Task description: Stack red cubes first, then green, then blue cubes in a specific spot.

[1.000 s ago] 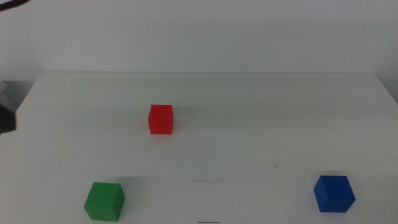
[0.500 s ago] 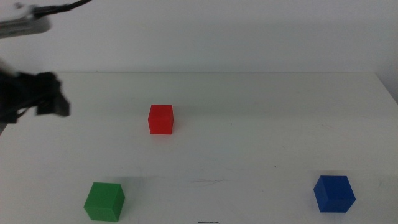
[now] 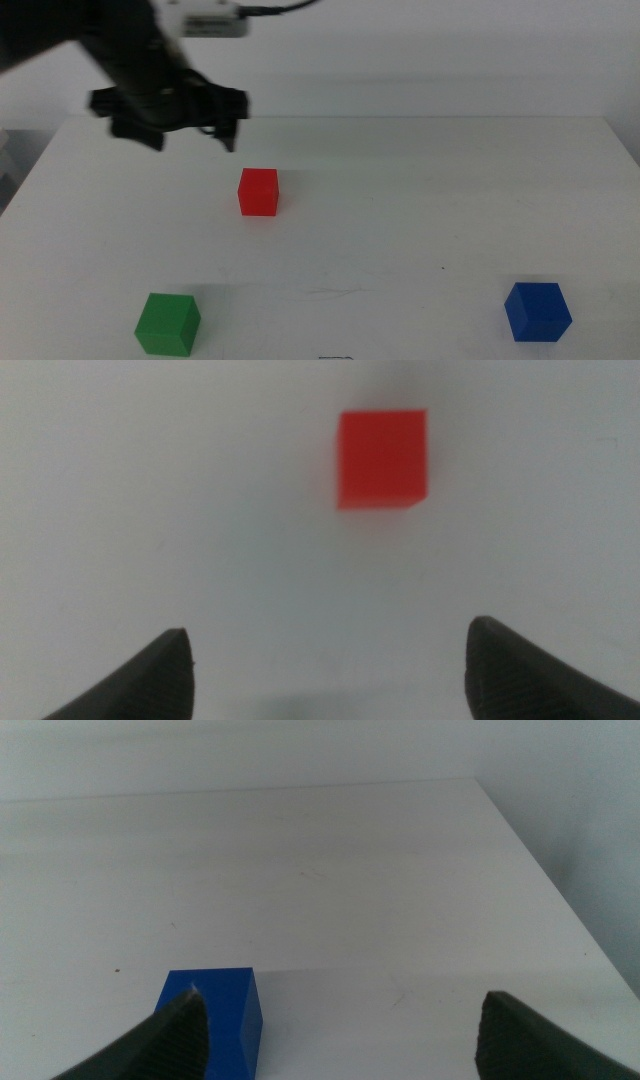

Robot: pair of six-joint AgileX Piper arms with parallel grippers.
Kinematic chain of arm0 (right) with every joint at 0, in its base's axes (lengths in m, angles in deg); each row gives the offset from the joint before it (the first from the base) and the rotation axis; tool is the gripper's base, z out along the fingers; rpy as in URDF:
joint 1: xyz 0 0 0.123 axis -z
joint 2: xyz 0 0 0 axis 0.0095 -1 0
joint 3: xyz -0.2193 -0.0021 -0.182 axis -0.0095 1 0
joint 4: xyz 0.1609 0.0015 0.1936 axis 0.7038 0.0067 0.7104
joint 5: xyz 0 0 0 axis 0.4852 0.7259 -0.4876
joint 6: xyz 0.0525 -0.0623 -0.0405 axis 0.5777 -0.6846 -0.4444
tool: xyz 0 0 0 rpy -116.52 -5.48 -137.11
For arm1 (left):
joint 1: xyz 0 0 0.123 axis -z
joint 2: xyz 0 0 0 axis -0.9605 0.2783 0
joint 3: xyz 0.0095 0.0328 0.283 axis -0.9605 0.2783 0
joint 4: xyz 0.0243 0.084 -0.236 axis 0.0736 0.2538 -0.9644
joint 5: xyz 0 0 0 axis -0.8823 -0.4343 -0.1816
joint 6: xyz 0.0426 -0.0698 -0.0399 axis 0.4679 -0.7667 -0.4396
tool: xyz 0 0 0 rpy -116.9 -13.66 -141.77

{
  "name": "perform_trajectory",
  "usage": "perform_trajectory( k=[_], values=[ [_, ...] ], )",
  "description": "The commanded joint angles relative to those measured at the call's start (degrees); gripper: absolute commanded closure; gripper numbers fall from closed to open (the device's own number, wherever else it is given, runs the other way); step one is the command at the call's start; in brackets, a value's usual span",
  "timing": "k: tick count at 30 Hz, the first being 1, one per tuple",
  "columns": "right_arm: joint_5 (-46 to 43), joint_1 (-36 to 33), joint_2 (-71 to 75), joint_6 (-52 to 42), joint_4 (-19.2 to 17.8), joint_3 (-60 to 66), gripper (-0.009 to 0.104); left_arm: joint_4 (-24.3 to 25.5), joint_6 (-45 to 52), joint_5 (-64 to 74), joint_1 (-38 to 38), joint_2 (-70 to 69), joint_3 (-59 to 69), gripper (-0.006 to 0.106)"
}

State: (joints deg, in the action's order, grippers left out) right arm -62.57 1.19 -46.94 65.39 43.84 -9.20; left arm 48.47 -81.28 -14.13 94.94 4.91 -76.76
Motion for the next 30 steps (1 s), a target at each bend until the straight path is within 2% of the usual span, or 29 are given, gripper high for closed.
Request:
perform_trajectory(
  k=[1,11,30],
  values=[
    [-4.2,0.2,1.3,-0.5,-0.5,-1.5,0.015,1.4,-0.6,-1.3,1.4,1.4,-5.3,0.009],
    [-4.2,0.2,1.3,-0.5,-0.5,-1.5,0.015,-0.7,1.8,-1.2,2.3,15.2,-17.4,0.009],
    [-4.2,0.2,1.3,-0.5,-0.5,-1.5,0.015,-0.5,0.4,-5.3,2.1,25.3,-19.7,0.009]
  ],
)
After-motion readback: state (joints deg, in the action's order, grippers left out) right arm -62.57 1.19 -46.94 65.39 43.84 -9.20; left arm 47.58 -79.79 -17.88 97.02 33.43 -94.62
